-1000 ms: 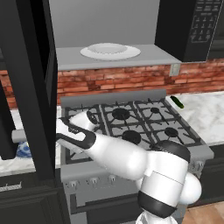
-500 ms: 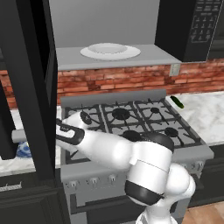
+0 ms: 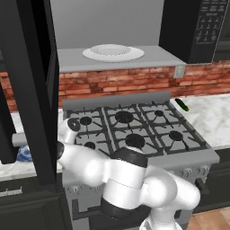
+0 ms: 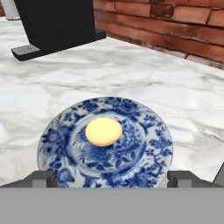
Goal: Pick the egg from the counter and place it in the microwave.
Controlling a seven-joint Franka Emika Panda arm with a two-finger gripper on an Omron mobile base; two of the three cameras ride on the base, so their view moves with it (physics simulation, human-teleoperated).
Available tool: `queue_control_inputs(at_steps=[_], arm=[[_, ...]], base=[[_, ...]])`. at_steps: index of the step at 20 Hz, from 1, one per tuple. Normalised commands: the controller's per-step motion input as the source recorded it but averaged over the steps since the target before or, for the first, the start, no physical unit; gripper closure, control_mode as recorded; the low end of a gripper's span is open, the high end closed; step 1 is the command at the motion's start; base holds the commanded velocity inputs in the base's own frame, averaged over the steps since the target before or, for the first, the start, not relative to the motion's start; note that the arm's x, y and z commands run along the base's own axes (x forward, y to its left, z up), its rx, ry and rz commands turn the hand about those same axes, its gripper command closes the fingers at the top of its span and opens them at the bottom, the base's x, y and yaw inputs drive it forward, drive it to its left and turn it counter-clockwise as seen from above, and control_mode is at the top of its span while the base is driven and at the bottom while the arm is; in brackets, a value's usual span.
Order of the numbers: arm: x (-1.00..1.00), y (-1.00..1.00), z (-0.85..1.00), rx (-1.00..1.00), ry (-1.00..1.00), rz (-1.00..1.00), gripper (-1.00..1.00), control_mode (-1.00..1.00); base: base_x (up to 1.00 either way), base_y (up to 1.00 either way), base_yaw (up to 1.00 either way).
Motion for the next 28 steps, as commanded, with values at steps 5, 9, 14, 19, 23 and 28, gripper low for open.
queue_control_inputs(at_steps=[5,9,14,19,23,28], arm=[[0.21,0.39,-0.12,0.0,0.0,-0.07,-1.0,-1.0],[0.19,0.38,-0.16,0.0,0.02,-0.03,-1.0,-1.0],[0.32,0.39,-0.35,-0.01,0.06,-0.03,-1.0,-1.0],[0.51,0.07,-0.25,-0.01,0.09,-0.05,-1.0,-1.0],[0.39,0.24,-0.37,-0.02,0.16,-0.06,-1.0,-1.0],[0.29,0.26,-0.45,-0.01,0.15,-0.05,-1.0,-1.0]], base=[[0.0,0.0,0.0],[0.0,0.0,0.0],[0.0,0.0,0.0],[0.0,0.0,0.0],[0.0,0.0,0.0],[0.0,0.0,0.0]])
